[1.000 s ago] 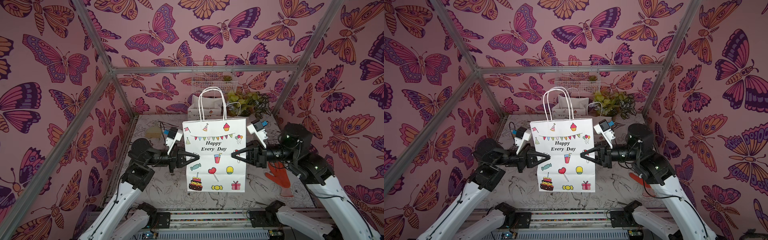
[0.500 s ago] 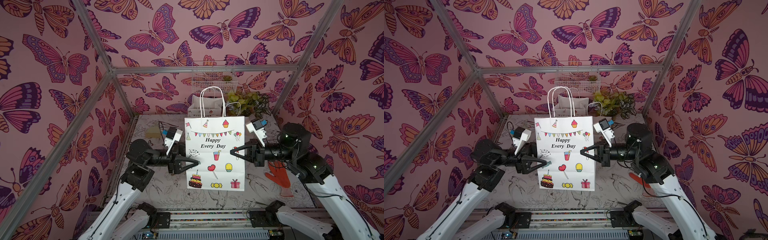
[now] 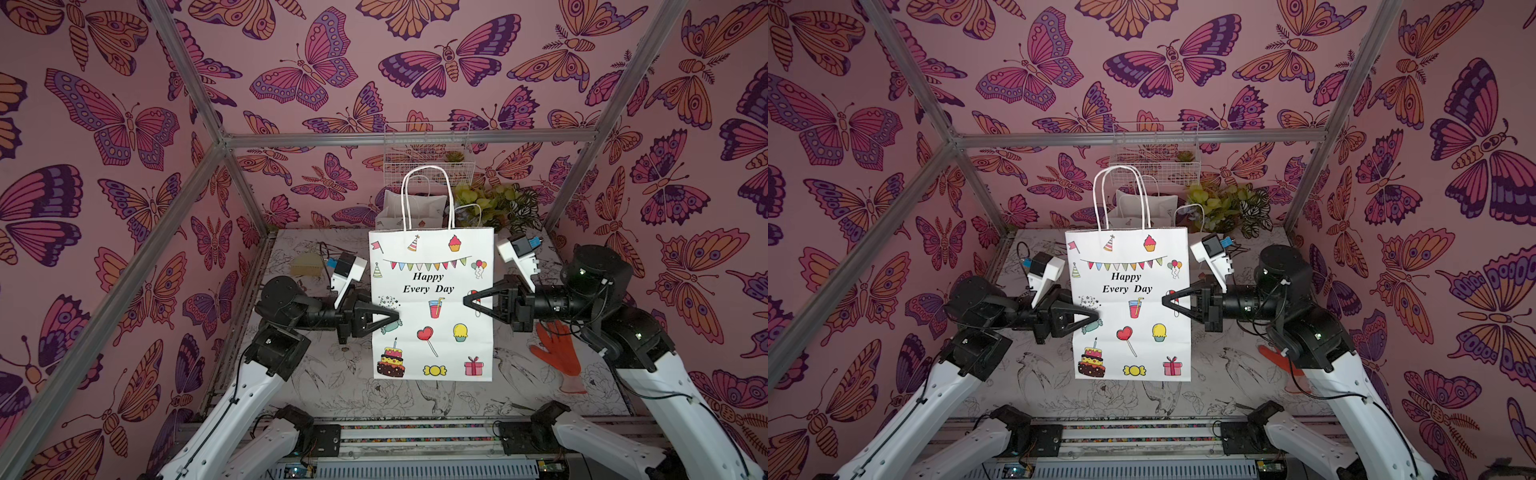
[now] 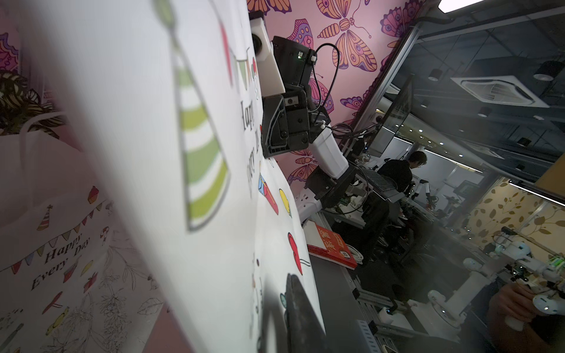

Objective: Put away the paper bag
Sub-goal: Press the paper bag.

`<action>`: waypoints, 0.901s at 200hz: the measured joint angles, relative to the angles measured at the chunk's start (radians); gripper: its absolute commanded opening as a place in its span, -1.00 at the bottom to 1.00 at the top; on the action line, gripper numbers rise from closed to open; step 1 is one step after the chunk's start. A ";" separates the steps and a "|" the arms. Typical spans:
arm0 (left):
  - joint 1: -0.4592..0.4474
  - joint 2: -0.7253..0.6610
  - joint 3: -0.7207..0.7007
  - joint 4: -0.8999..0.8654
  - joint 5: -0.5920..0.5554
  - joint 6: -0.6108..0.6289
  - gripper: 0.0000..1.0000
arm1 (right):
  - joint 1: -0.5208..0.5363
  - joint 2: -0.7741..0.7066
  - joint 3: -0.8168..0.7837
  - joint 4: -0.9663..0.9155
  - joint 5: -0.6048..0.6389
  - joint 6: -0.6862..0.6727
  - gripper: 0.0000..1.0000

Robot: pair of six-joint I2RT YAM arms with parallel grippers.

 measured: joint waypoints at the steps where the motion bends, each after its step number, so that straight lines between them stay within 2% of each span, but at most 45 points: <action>1: 0.000 0.000 0.000 0.000 0.000 0.000 -0.71 | 0.000 0.000 0.000 0.000 0.000 0.000 -1.00; 29: 0.000 0.000 0.000 0.000 0.000 0.000 -0.86 | 0.000 0.000 0.000 0.000 0.000 -0.001 -1.00; 42: 0.000 0.001 0.000 0.000 0.000 0.000 -1.00 | 0.000 0.000 0.000 0.000 0.000 -0.001 -1.00; 57: 0.000 0.002 0.000 0.002 0.000 0.000 -1.00 | 0.000 0.000 0.001 -0.003 0.001 -0.003 -0.99; 67: 0.000 0.002 0.000 0.002 -0.002 0.002 -1.00 | 0.000 0.000 0.003 -0.005 0.001 -0.005 -0.82; 95: -0.005 -0.002 0.000 -0.023 -0.015 0.016 -1.00 | 0.000 0.003 0.008 -0.007 0.003 -0.018 -0.14; 117: -0.005 -0.002 0.000 -0.039 -0.031 0.027 -1.00 | 0.000 0.005 0.006 -0.011 -0.016 -0.013 0.07; 155: -0.005 -0.002 0.000 -0.056 -0.044 0.030 -1.00 | 0.000 -0.009 -0.022 -0.023 -0.040 -0.013 0.13; 180: -0.005 -0.002 0.000 -0.051 -0.044 0.025 -1.00 | 0.000 -0.019 -0.032 -0.066 -0.042 -0.038 -0.08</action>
